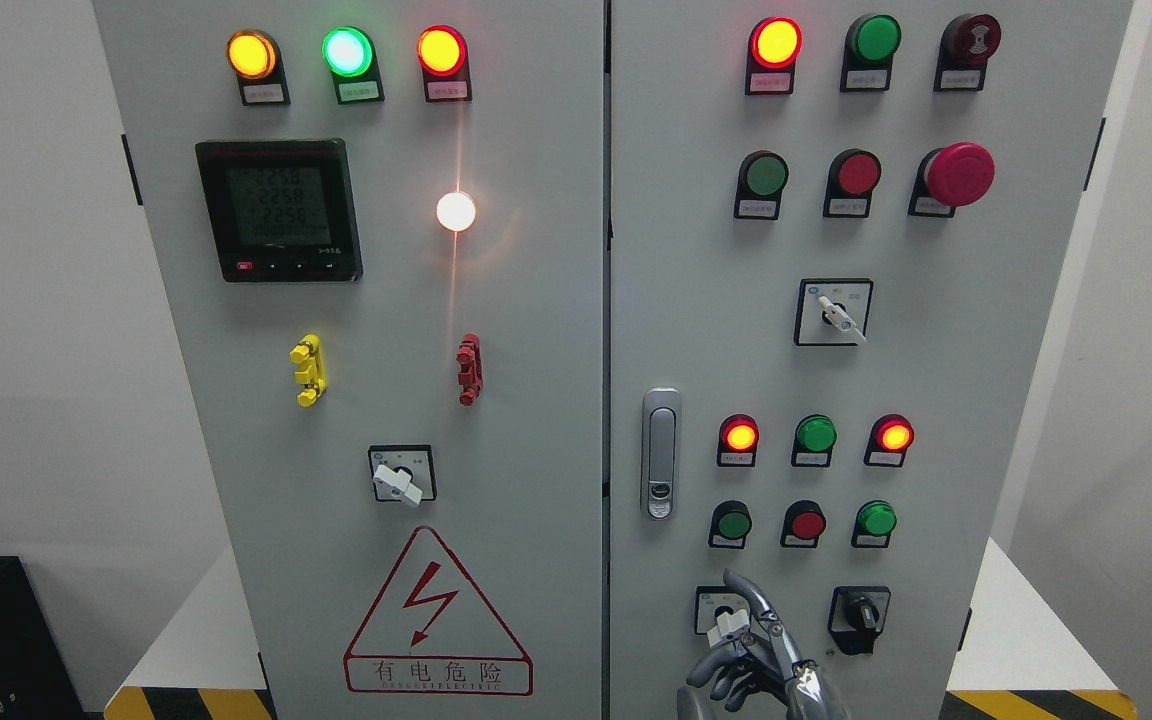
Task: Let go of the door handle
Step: 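Raise the right hand from below toward the silver door handle, then move the right hand up beside the silver lever handle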
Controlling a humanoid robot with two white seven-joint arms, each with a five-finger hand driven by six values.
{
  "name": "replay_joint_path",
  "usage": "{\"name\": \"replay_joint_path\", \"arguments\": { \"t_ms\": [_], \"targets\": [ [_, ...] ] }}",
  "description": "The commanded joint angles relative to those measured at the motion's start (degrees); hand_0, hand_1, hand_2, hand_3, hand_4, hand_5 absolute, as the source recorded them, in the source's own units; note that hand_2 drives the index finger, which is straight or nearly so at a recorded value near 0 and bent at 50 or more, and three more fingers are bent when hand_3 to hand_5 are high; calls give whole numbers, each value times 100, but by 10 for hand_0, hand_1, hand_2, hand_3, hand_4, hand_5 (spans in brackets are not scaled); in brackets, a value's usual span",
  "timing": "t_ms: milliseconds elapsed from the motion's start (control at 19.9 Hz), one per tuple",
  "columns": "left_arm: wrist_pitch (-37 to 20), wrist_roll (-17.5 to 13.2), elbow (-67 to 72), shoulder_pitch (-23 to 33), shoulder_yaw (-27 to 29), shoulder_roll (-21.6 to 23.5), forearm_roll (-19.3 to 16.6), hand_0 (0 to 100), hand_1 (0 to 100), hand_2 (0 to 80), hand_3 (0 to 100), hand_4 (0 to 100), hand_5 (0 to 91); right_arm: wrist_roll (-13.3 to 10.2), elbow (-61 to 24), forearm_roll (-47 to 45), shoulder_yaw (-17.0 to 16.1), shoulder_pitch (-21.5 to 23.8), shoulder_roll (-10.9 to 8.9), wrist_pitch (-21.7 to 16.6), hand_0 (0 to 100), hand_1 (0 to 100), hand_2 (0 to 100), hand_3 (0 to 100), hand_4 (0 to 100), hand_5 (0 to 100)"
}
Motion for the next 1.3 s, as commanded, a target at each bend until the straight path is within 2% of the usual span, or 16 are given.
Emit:
{"name": "replay_joint_path", "arguments": {
  "t_ms": [0, 100, 502, 702, 953, 1254],
  "targets": [
    [-1, -4, 0, 0, 0, 0, 0, 120, 556, 0, 0, 0, 0, -17, 117, 802, -25, -218, 11, 66, 421, 353, 0, 1000, 1000, 1000],
    [-1, -4, 0, 0, 0, 0, 0, 120, 556, 0, 0, 0, 0, -17, 117, 1004, -16, -270, 11, 172, 419, 352, 0, 1000, 1000, 1000],
    [-1, -4, 0, 0, 0, 0, 0, 120, 556, 0, 0, 0, 0, -26, 345, 2022, -16, -490, 152, 163, 414, 348, 0, 1000, 1000, 1000],
    [-1, -4, 0, 0, 0, 0, 0, 120, 556, 0, 0, 0, 0, -26, 477, 2393, 10, -613, 319, 163, 414, 347, 0, 1000, 1000, 1000],
    [-1, -4, 0, 0, 0, 0, 0, 120, 556, 0, 0, 0, 0, -61, 714, 3350, -7, -798, 538, 164, 411, 344, 0, 1000, 1000, 1000],
    [-1, -4, 0, 0, 0, 0, 0, 120, 556, 0, 0, 0, 0, -61, 916, 4036, 11, -938, 627, 163, 402, 343, 0, 1000, 1000, 1000]
  ]
}}
